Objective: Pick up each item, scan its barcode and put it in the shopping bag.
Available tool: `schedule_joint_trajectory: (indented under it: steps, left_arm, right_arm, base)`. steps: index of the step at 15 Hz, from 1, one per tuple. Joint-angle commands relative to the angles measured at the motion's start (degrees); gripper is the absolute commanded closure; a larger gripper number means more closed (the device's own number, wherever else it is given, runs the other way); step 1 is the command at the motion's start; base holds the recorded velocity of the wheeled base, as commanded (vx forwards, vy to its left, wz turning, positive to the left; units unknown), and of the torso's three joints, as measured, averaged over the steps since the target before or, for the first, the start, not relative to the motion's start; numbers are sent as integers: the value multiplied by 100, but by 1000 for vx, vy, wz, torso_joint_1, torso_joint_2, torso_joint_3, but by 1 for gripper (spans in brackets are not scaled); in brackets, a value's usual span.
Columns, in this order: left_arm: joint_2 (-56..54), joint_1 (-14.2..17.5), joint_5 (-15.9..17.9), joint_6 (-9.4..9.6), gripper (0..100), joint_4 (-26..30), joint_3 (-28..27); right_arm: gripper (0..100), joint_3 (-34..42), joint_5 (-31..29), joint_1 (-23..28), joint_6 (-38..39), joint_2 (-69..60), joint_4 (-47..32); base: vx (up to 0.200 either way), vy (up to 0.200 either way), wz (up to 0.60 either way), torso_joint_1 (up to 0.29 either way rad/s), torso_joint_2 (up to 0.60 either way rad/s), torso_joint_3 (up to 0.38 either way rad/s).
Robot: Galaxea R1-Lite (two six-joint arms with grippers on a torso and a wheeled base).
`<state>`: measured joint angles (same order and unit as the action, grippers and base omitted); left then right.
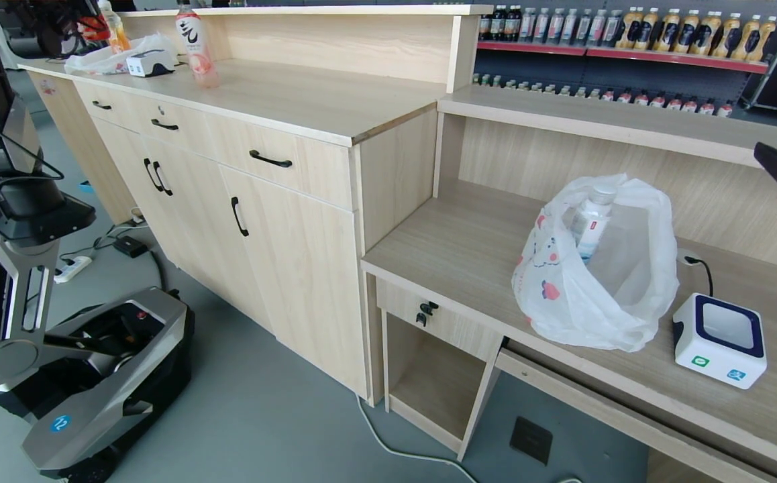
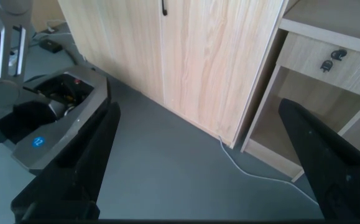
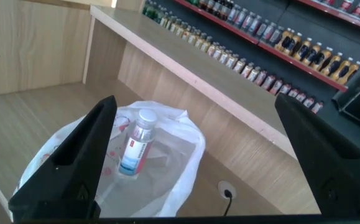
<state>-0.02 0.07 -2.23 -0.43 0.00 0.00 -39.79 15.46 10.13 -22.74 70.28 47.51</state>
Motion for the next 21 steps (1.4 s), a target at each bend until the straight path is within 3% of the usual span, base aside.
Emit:
schedule_joint_trajectory:
  steps: [1,6,16,21]
  left_arm:
    - [2,1,3,-1,0,0,0]
    - [2,1,3,-10,0,0,0]
    - [2,1,-5,-10,0,0,0]
    - [2,1,3,-1,0,0,0]
  right_arm:
    - [0,-90,1,-2,15,-102,-92]
    - [0,-697,1,6,94,-269,-1138]
    - [0,-609,63,-2,-179,-331,-1094]
    - [0,-653,54,-2,-152,-392,-1121]
  base:
    - [0,0,0,0,0,0]
    - [0,0,0,10,-20,-17]
    - [0,0,0,204,-512,-313]
    - [0,0,0,21,-51,-31]
